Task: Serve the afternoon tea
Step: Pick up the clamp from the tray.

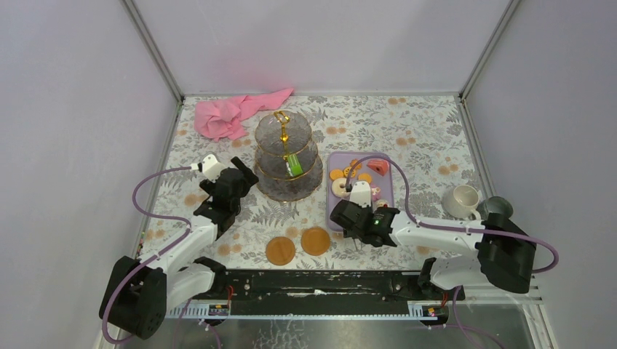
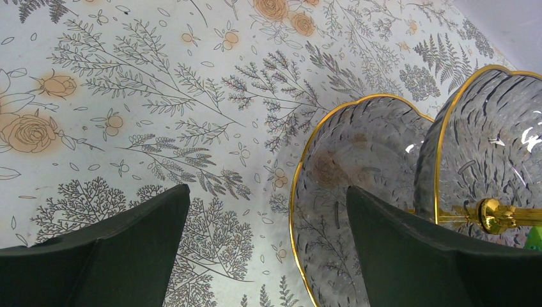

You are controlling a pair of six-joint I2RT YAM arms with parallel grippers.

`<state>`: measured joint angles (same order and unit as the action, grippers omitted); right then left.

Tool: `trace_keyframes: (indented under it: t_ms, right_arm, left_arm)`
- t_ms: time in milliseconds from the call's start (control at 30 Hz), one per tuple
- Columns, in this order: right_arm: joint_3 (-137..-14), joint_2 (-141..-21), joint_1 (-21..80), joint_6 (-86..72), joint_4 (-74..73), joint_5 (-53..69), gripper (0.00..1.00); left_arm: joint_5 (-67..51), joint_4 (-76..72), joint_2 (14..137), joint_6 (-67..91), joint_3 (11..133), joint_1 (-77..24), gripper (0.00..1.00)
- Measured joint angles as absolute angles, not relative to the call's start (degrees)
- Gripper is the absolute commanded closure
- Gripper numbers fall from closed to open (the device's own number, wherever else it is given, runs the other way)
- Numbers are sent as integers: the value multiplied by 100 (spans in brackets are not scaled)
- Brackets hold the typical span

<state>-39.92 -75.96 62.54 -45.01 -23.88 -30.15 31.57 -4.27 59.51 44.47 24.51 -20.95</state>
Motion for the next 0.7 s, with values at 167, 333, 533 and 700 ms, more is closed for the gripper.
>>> trace_keyframes:
  t_ms: [167, 333, 533, 700]
  right_arm:
    - [-4305, -7393, 6250, -4305, -2663, -2991, 50]
    - [-4764, -7411, 6180, -3981, -2829, -2947, 50]
    - [-5295, -7762, 5745, -3553, -2923, -2628, 49]
    - [-5760, -8250, 5428, -3199, -3100, -2283, 49]
  left_arm:
    - [3157, -427, 5951, 4445, 2451, -2095, 0]
    - [3155, -427, 5951, 4445, 2451, -2095, 0]
    - [3155, -427, 5929, 4447, 2451, -2095, 0]
    - [3153, -427, 5885, 4447, 2451, -2095, 0]
